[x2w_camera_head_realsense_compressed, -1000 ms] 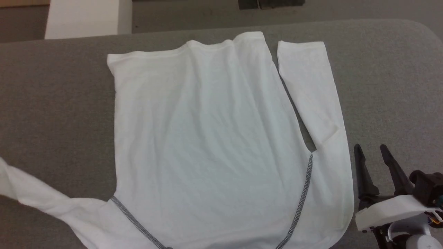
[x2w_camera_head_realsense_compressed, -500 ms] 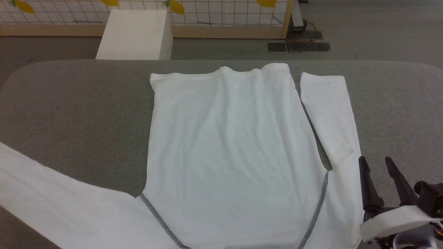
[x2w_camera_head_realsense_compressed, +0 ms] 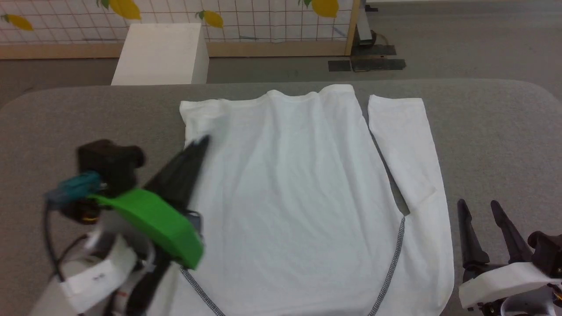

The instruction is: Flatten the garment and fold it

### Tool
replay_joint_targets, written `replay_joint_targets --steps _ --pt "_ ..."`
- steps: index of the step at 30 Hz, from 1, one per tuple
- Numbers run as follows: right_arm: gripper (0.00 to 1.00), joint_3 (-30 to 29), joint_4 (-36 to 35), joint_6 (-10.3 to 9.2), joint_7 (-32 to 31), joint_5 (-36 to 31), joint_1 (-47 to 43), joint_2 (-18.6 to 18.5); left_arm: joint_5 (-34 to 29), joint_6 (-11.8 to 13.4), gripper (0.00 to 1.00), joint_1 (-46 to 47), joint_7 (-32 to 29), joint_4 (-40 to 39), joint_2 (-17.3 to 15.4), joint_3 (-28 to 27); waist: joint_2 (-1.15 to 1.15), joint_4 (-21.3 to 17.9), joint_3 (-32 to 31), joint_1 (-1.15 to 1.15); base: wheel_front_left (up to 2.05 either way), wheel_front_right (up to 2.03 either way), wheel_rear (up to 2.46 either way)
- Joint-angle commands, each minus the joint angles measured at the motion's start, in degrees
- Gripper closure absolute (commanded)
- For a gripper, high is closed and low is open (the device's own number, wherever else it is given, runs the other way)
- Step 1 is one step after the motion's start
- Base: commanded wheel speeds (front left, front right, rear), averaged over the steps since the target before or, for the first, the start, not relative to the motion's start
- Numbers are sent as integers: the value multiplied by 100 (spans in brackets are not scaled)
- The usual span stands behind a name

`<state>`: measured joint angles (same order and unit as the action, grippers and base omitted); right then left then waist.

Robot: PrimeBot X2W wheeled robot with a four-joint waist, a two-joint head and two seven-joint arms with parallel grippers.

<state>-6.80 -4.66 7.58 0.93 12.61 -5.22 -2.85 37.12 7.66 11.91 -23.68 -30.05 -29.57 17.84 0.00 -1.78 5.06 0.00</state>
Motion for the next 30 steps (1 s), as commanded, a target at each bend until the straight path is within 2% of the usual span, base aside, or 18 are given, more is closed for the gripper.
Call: replay_joint_targets --steps 1,6,12,18,25,26,27,30 --pt "0 9 -24 -9 -20 47 -77 -3 -120 -45 100 214 44 116 229 272 0 -124 30 0 0 0 0" --pt "0 60 22 -9 3 97 -51 -3 -386 -170 100 616 226 866 1070 1210 0 -411 114 0 0 0 0" --pt "0 117 104 -9 32 141 -20 -3 -539 -470 100 871 396 2055 1834 2103 0 -730 217 0 0 0 0" --pt "0 193 181 -9 49 167 36 -3 -655 -814 100 1020 569 3425 2296 2730 0 -933 307 0 0 0 0" --pt "0 299 286 -9 74 221 81 -3 -700 -1140 100 1099 605 4826 2529 3322 0 -1031 360 0 0 0 0" --pt "0 322 311 -9 74 233 86 -3 -640 -1175 30 1089 571 4996 2560 3390 0 -1029 360 0 0 0 0" --pt "0 337 324 -9 72 236 89 -3 -579 -1197 0 1081 556 5077 2575 3411 0 -1024 358 0 0 0 0" --pt "0 339 342 -9 65 236 81 -3 -306 -1207 0 1067 783 5096 2610 3223 0 -956 340 0 0 0 0"
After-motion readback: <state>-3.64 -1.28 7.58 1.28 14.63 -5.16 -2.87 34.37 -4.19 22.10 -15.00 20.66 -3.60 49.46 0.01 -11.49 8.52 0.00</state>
